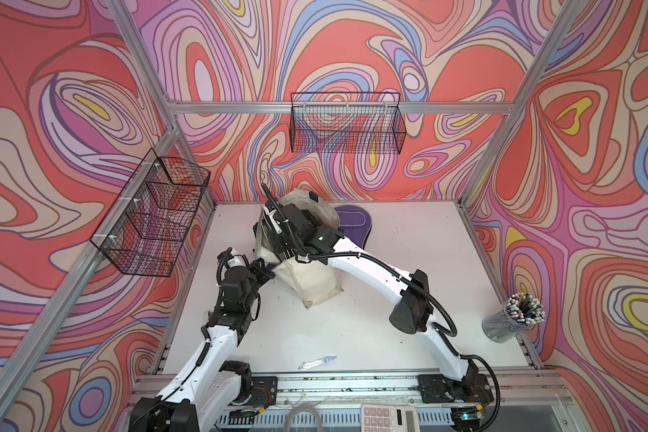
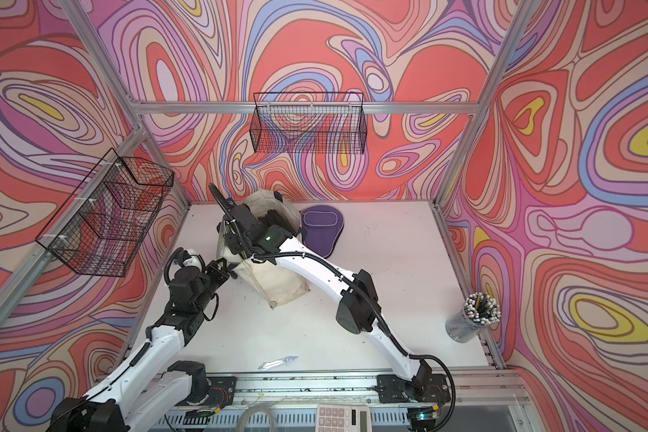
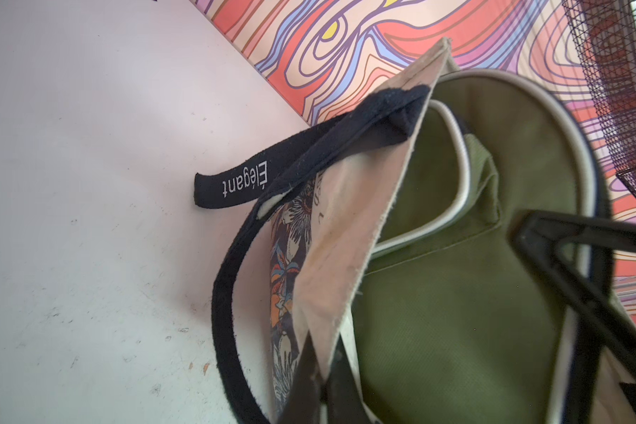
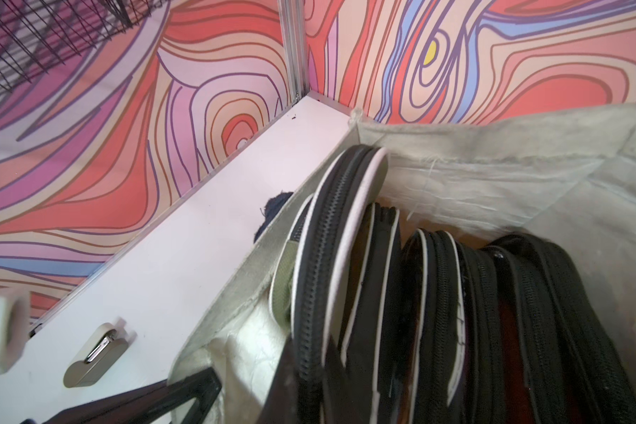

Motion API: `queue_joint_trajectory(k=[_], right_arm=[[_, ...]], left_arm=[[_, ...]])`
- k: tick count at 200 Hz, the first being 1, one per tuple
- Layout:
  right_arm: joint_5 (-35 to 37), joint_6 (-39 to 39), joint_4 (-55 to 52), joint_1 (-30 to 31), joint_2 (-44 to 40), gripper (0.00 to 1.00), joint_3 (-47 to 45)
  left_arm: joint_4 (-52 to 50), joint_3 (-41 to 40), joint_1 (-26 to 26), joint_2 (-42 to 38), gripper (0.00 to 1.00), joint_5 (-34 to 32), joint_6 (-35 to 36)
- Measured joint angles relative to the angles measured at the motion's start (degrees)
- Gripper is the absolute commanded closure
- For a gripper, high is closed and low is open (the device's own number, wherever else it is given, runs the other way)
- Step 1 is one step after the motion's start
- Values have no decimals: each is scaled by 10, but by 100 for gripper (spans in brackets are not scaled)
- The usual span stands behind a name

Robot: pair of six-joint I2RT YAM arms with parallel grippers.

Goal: Remove the ping pong set from the canvas bag
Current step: Pick up the ping pong set from the canvas bag.

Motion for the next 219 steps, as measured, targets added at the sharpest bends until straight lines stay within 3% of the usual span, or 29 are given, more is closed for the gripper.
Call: queue_joint_trajectory(k=[102,219], right_arm=[[14,-8,10,-2,-69,100,16],[58,-33,50,-5,-243,100,18]], left_arm=[[1,5,0,1,100,0,6],[-39,24,0,7,100,-28,11]])
